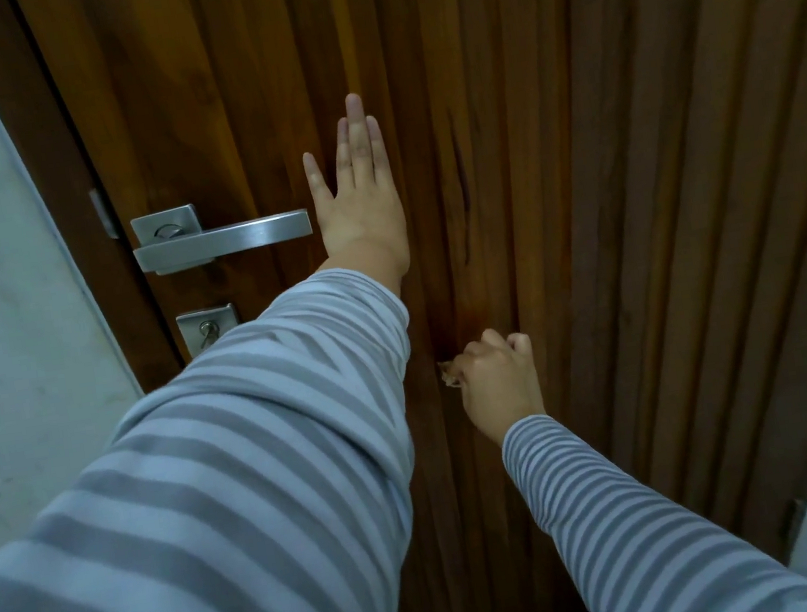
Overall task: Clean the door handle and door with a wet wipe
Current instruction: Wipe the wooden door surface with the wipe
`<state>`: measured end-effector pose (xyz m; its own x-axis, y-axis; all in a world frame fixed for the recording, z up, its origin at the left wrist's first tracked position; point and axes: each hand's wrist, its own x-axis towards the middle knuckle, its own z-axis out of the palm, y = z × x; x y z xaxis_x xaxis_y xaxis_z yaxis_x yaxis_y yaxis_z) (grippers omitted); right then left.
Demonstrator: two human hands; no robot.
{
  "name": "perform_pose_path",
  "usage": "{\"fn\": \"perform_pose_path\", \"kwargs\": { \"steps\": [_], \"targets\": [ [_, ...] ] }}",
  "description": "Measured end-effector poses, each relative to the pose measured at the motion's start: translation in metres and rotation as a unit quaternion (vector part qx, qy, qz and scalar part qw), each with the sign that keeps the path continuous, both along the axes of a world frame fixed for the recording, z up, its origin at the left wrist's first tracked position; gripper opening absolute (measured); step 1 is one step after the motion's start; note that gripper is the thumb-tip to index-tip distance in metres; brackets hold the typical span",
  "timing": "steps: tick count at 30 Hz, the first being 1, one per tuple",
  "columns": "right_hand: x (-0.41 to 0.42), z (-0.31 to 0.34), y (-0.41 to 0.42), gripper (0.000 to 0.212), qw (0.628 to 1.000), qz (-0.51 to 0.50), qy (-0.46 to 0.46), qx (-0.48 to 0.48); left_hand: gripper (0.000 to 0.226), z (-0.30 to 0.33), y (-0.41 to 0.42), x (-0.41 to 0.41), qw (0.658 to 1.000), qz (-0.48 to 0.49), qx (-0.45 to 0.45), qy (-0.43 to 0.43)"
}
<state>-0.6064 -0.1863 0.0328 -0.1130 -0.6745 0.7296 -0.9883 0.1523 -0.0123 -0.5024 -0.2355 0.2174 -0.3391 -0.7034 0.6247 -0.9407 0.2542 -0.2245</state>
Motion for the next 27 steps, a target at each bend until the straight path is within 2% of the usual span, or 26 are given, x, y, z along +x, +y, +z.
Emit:
{"fn": "perform_pose_path", "kwargs": {
  "steps": [4, 8, 17, 21, 27],
  "targets": [
    [-0.013, 0.020, 0.012, 0.020, 0.998, 0.030, -0.012, -0.045, 0.105, 0.003, 0.007, 0.000, 1.000, -0.007, 0.014, 0.002],
    [-0.025, 0.078, 0.019, 0.024, 0.989, 0.062, -0.057, -0.121, 0.105, 0.002, 0.006, 0.002, 1.000, -0.008, 0.022, -0.006],
    [-0.037, 0.220, 0.022, 0.029, 0.983, 0.059, -0.097, -0.147, 0.109, 0.016, 0.024, -0.007, 1.000, -0.006, 0.007, -0.016],
    [-0.032, 0.257, 0.012, 0.029, 0.976, 0.063, -0.089, -0.188, 0.105, 0.035, 0.027, -0.014, 0.999, -0.004, 0.014, -0.037],
    [-0.026, 0.292, -0.002, 0.028, 0.964, 0.079, -0.070, -0.244, 0.104, 0.029, 0.014, -0.008, 0.996, 0.015, -0.036, -0.084]
  ]
}}
